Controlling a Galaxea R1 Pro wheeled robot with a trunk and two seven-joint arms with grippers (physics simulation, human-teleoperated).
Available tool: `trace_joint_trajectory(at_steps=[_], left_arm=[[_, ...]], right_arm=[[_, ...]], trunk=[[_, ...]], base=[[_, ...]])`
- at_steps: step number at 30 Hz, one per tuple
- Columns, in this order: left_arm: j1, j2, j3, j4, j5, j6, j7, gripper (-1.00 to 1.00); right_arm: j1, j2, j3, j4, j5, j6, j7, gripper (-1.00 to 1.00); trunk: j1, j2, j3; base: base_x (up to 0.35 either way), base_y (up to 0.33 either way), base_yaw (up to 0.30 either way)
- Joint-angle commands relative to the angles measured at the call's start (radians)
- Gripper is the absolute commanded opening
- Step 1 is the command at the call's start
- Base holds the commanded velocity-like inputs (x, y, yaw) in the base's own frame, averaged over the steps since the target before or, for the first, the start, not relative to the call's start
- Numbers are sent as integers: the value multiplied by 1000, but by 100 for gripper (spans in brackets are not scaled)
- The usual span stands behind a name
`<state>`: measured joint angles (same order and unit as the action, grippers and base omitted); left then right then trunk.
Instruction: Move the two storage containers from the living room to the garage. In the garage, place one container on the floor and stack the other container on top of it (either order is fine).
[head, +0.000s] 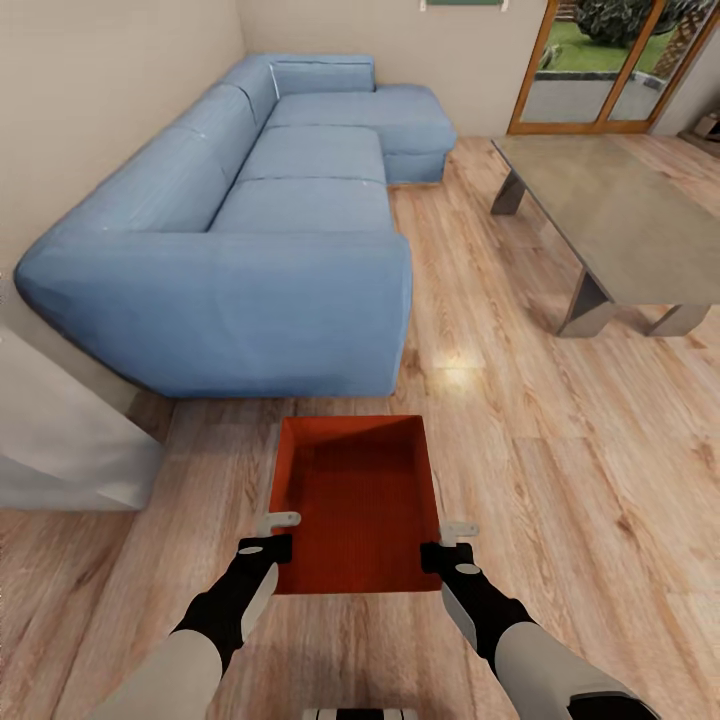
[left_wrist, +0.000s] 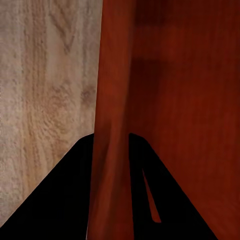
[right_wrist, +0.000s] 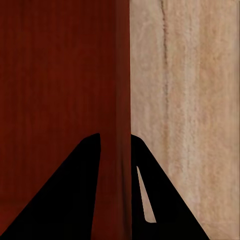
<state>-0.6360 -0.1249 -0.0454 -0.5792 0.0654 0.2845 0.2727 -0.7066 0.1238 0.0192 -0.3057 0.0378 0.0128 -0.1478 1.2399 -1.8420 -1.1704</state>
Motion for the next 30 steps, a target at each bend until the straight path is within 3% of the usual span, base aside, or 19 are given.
trace_joint_trajectory(at_steps=[1, 30], left_arm=[[0, 4, -2, -1, -7, 10, 23, -100], [0, 4, -1, -1, -7, 10, 23, -100]], right_arm=[[-1, -4, -8, -3, 16, 1, -7, -100], [-1, -3, -8, -3, 16, 2, -7, -100]], trunk=[[-4, 7, 3], [-115, 210, 94]], base=[[0, 0, 0], [0, 0, 0]])
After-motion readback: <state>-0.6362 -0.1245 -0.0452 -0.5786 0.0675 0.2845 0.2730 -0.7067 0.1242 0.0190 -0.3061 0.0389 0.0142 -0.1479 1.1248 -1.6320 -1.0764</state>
